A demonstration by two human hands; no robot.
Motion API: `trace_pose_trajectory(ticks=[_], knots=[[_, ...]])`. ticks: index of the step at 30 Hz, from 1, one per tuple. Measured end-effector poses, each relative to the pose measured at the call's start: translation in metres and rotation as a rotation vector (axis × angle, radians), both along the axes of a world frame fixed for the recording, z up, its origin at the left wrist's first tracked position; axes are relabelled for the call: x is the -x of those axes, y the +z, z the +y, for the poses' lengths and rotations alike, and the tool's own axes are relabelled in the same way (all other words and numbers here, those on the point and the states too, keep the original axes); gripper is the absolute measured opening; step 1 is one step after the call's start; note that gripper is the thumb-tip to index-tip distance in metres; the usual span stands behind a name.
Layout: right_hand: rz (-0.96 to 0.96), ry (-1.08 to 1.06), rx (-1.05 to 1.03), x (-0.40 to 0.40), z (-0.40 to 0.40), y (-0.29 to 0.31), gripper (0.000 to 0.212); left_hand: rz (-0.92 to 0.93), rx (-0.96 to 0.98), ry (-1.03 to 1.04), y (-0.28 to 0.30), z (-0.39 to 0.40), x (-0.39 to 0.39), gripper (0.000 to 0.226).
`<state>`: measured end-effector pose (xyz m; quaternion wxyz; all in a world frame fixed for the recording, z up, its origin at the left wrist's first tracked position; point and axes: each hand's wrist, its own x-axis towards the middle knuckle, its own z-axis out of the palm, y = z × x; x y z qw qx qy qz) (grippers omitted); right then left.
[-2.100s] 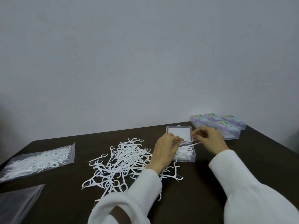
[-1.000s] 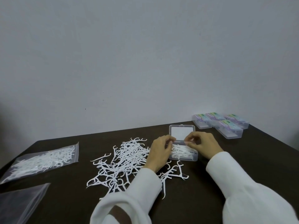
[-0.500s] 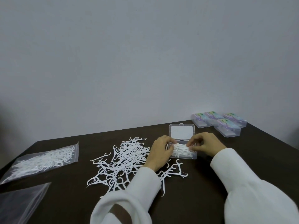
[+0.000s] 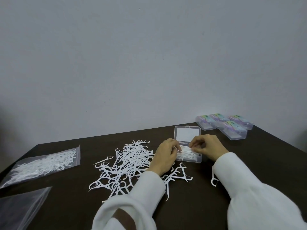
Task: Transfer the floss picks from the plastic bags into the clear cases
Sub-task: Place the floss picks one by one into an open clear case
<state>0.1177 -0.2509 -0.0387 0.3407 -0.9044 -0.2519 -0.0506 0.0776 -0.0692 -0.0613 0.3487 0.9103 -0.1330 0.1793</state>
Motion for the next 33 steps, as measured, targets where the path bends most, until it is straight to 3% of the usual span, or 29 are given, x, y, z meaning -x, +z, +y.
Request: trace_pose_trajectory(ticks=[7, 13, 17, 26, 33], knots=[[-0.076, -0.063, -0.025, 0.000, -0.011, 0.005, 0.014, 0.012, 0.023, -0.024, -0.001, 0.003, 0.000, 0.009], [0.019, 0.041, 0.152, 0.004, -0.008, 0.004, 0.017, 0.018, 0.095, 0.004, 0.001, 0.002, 0.003, 0.005], [-0.018, 0.000, 0.120, 0.004, -0.010, 0.004, 0.023, 0.042, 0.119, 0.015, 0.001, 0.001, 0.003, 0.009], [-0.077, -0.014, 0.021, 0.021, -0.016, 0.010, 0.017, 0.035, 0.239, 0.030, 0.010, 0.000, 0.012, 0.020], [0.025, 0.023, 0.198, 0.046, -0.035, 0.015, 0.028, 0.090, 0.054, -0.018, 0.016, 0.021, 0.032, 0.024]])
